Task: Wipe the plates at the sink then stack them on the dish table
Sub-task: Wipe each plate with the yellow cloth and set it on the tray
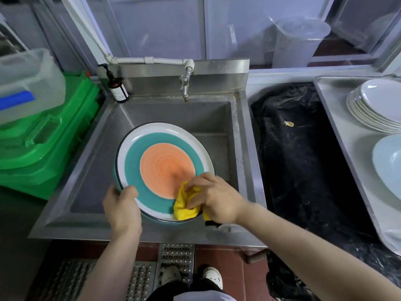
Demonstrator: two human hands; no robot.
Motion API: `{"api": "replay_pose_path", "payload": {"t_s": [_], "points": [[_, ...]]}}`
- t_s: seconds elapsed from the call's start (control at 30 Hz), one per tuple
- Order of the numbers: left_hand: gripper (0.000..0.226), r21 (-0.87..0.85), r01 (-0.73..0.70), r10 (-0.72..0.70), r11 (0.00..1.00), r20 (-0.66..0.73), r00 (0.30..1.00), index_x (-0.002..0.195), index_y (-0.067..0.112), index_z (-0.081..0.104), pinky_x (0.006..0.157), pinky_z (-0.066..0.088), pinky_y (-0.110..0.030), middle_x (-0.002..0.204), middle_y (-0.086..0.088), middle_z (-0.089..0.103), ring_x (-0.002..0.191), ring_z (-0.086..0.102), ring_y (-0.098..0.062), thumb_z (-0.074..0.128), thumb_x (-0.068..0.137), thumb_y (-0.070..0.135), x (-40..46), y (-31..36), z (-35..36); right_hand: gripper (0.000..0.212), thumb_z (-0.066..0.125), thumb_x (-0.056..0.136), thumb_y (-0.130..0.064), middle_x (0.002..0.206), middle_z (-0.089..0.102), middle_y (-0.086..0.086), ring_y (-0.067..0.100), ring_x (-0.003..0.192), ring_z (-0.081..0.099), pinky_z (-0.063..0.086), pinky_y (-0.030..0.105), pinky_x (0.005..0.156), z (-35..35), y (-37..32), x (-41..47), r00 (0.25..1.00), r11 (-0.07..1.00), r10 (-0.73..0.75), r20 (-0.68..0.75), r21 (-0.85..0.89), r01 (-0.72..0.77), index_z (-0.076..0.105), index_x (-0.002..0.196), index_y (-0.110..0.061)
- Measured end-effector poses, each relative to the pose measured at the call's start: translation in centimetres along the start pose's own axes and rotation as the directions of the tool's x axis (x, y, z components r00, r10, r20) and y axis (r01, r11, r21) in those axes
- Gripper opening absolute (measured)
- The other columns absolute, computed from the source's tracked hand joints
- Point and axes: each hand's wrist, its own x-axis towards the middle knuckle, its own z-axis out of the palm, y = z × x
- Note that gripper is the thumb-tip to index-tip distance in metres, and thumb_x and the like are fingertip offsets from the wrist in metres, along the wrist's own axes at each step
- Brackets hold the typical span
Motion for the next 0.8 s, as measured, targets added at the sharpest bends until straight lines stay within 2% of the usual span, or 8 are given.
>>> {"api": "replay_pose_path", "payload": {"t_s": [0.1, 0.2, 0.33, 0.4, 0.47, 0.53, 0.7, 0.8], "points": [[0.008, -0.002, 0.010, -0.010, 1.000, -0.019, 1.000, 0.065, 0.020, 0.054, 0.055, 0.036, -0.026, 0.064, 0.008, 0.057, 0.056, 0.051, -0.006, 0.049, 0.059, 0.018, -0.1, -0.3, 0.0, 0.046, 0.057, 0.081, -0.010, 0.136, 0.045, -0.012, 0.023, 0.123, 0.036, 0.032, 0.031, 0.091, -0.3, 1.8, -0.3, 0.991, 0.984, 0.130, 0.030, -0.128, -0.126, 0.068, 0.113, -0.041], [0.006, 0.027, 0.021, -0.019, 0.999, -0.067, 0.998, 0.063, 0.016, 0.050, 0.052, 0.033, -0.026, 0.061, 0.008, 0.053, 0.049, 0.047, -0.001, 0.049, 0.058, 0.020, -0.2, -0.4, 0.0, 0.047, 0.056, 0.082, -0.009, 0.133, 0.047, -0.009, 0.025, 0.121, 0.036, 0.030, 0.031, 0.090, 0.2, 1.6, -0.1, 0.989, 0.981, 0.144, 0.038, -0.133, -0.138, 0.067, 0.116, -0.040], [0.011, 0.027, 0.045, -0.042, 0.999, -0.105, 0.994, 0.067, 0.016, 0.051, 0.053, 0.033, -0.028, 0.064, 0.006, 0.052, 0.055, 0.044, -0.011, 0.049, 0.058, 0.021, -0.1, -0.6, 0.2, 0.046, 0.063, 0.073, -0.006, 0.127, 0.057, -0.004, 0.032, 0.110, 0.048, 0.040, 0.037, 0.091, 0.9, -1.1, 0.0, 0.999, 1.000, -0.010, -0.032, -0.017, 0.009, 0.072, 0.109, -0.032], [0.011, 0.042, 0.052, -0.047, 0.998, -0.112, 0.993, 0.066, 0.015, 0.050, 0.053, 0.032, -0.030, 0.063, 0.004, 0.051, 0.055, 0.042, -0.014, 0.050, 0.057, 0.022, -0.3, -0.6, 0.4, 0.043, 0.067, 0.067, -0.006, 0.121, 0.061, 0.002, 0.036, 0.103, 0.054, 0.046, 0.042, 0.085, 1.5, -2.2, 0.0, 0.991, 0.994, -0.106, -0.077, -0.015, 0.105, 0.074, 0.103, -0.028], [0.014, 0.071, 0.023, -0.017, 0.997, -0.091, 0.996, 0.067, 0.013, 0.049, 0.051, 0.032, -0.029, 0.062, 0.005, 0.050, 0.054, 0.043, -0.013, 0.050, 0.057, 0.022, -0.7, -0.5, 0.6, 0.041, 0.068, 0.068, -0.008, 0.122, 0.061, 0.003, 0.037, 0.103, 0.055, 0.047, 0.043, 0.083, 1.8, -1.9, 0.0, 0.990, 0.993, -0.119, -0.081, -0.029, 0.117, 0.074, 0.103, -0.028], [0.014, 0.099, -0.014, 0.019, 0.995, -0.050, 0.999, 0.069, 0.014, 0.051, 0.051, 0.034, -0.027, 0.063, 0.007, 0.053, 0.054, 0.046, -0.008, 0.049, 0.057, 0.021, -1.0, -0.3, 0.6, 0.040, 0.066, 0.071, -0.010, 0.125, 0.060, 0.003, 0.036, 0.105, 0.054, 0.048, 0.044, 0.085, 1.8, -0.3, -0.2, 0.995, 0.998, -0.056, -0.086, -0.045, 0.052, 0.073, 0.106, -0.029], [0.010, 0.085, 0.008, -0.011, 0.996, 0.028, 1.000, 0.067, 0.019, 0.054, 0.054, 0.037, -0.027, 0.065, 0.009, 0.058, 0.058, 0.051, -0.009, 0.049, 0.058, 0.019, -1.9, -0.4, 0.6, 0.036, 0.055, 0.090, -0.020, 0.132, 0.052, -0.002, 0.032, 0.110, 0.044, 0.044, 0.041, 0.091, 1.2, 4.5, 0.6, 0.928, 0.932, 0.328, -0.174, -0.101, -0.348, 0.064, 0.120, -0.039], [0.011, 0.037, 0.038, -0.039, 0.999, 0.041, 0.998, 0.068, 0.018, 0.055, 0.056, 0.038, -0.027, 0.066, 0.007, 0.059, 0.061, 0.052, -0.011, 0.050, 0.059, 0.018, -2.2, -0.7, 0.5, 0.038, 0.054, 0.090, -0.017, 0.134, 0.051, -0.001, 0.034, 0.110, 0.042, 0.044, 0.043, 0.089, 1.7, 3.9, 0.6, 0.908, 0.914, 0.357, -0.218, -0.121, -0.388, 0.063, 0.121, -0.035]]}}
